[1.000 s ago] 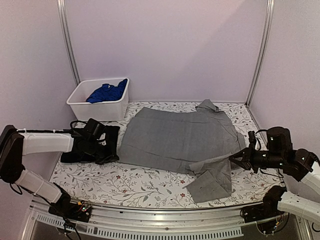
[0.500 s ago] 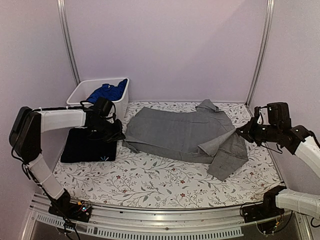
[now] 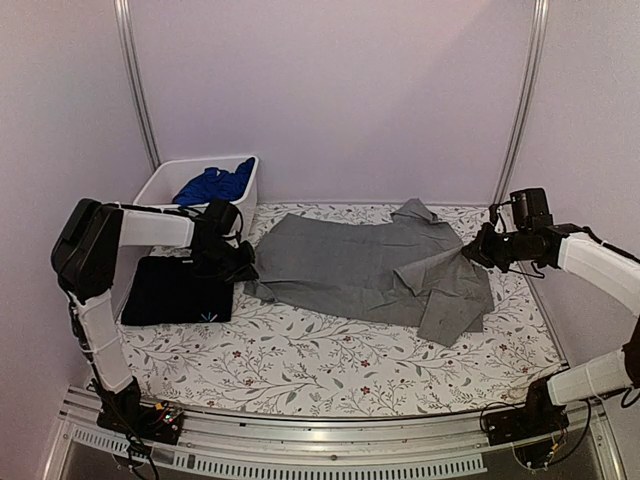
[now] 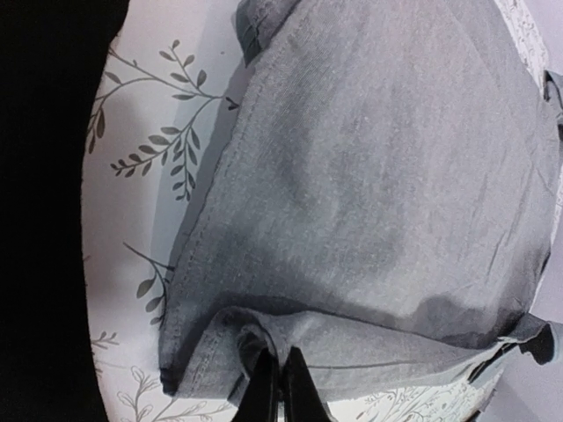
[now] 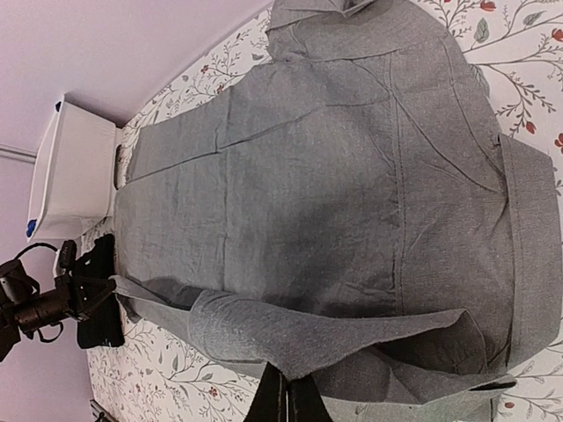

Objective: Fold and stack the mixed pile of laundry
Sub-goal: Fold the flattened shirt at the center of the board, then smooth out the 1/3-folded T-shirt at the center of the board.

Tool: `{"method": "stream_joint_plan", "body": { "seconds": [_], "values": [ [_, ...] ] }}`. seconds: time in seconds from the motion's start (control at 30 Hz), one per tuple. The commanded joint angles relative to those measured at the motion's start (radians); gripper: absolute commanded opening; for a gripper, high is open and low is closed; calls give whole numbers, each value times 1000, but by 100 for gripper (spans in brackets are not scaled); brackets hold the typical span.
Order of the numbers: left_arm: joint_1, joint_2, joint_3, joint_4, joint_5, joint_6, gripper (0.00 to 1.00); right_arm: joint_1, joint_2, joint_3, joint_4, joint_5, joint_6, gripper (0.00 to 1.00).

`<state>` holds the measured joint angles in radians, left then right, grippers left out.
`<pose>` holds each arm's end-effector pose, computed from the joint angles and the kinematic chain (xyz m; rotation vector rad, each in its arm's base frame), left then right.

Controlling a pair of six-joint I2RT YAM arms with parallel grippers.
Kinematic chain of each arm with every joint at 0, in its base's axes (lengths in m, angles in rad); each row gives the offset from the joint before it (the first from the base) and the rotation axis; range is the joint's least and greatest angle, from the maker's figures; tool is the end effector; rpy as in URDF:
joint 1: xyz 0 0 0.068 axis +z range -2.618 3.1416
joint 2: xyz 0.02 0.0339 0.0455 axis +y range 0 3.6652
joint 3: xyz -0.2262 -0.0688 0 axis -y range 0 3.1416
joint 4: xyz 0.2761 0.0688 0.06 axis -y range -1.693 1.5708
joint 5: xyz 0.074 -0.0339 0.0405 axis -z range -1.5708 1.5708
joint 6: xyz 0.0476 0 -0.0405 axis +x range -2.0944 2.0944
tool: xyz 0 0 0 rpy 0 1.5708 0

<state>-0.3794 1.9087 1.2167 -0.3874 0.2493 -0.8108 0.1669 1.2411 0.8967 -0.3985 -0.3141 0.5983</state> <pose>0.3696 -0.1600 0.0910 -0.5120 2.7469 -0.6824 0.3079 0.0668 0.2101 0.3480 2.3627 0.7408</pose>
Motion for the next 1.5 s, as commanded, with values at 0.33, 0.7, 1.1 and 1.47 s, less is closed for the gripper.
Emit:
{"method": "stream_joint_plan", "body": {
  "seconds": [0.33, 0.7, 1.1, 1.47],
  "values": [
    [37, 11, 106, 11, 14, 172, 50, -84, 205, 124, 7, -56, -130, 42],
    [46, -259, -184, 94, 164, 379, 75, 83, 133, 205, -176, -120, -256, 59],
    [51, -262, -295, 237, 272, 382, 60, 544, 503, 401, -169, -13, -556, 40],
    [30, -274, -377, 311, 307, 357, 52, 685, 820, 672, -188, 31, -671, 33]
  ]
}}
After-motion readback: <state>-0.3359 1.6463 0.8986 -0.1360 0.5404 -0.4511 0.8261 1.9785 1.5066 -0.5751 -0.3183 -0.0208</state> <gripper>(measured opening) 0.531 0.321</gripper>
